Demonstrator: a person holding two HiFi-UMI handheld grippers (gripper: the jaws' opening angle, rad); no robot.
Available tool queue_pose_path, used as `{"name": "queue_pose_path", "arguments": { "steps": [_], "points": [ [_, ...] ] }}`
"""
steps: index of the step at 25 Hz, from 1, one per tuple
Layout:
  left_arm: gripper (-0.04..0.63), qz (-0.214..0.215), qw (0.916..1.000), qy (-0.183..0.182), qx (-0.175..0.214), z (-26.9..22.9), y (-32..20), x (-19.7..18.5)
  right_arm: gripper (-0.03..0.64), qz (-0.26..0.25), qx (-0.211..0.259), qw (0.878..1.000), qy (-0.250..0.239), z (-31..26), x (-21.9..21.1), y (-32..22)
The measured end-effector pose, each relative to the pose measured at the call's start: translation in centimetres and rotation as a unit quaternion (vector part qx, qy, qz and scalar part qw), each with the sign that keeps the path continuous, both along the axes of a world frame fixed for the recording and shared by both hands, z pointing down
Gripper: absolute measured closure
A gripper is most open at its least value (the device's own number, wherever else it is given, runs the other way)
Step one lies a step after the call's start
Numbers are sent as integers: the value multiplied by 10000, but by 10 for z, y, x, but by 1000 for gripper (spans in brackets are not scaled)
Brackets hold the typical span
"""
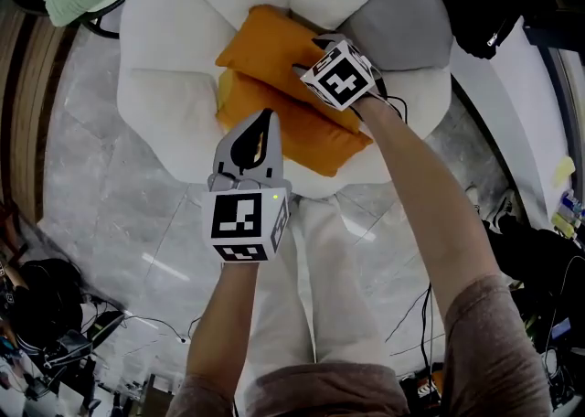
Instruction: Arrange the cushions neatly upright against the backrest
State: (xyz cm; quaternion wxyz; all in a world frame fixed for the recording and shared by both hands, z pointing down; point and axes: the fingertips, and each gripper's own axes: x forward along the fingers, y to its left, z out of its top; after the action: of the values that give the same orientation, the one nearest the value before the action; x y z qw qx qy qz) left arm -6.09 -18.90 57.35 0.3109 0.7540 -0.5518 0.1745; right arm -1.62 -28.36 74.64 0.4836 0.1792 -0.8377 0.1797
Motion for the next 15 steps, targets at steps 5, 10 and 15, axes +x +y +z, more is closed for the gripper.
{"name": "queue_pose_path", "arguments": {
  "steps": [5, 10, 15],
  "points": [
    [591, -17, 9999, -5, -122, 16, 5, 0, 353, 155, -226, 9996, -12, 19, 2, -3],
    [591, -49, 9997, 25, -227, 30, 12, 0, 354, 465, -485, 9976, -165, 30, 0, -3],
    [591, -47, 9996, 54, -257, 37, 13, 7, 356, 577, -430, 9971, -231, 33, 2, -5]
  ]
}}
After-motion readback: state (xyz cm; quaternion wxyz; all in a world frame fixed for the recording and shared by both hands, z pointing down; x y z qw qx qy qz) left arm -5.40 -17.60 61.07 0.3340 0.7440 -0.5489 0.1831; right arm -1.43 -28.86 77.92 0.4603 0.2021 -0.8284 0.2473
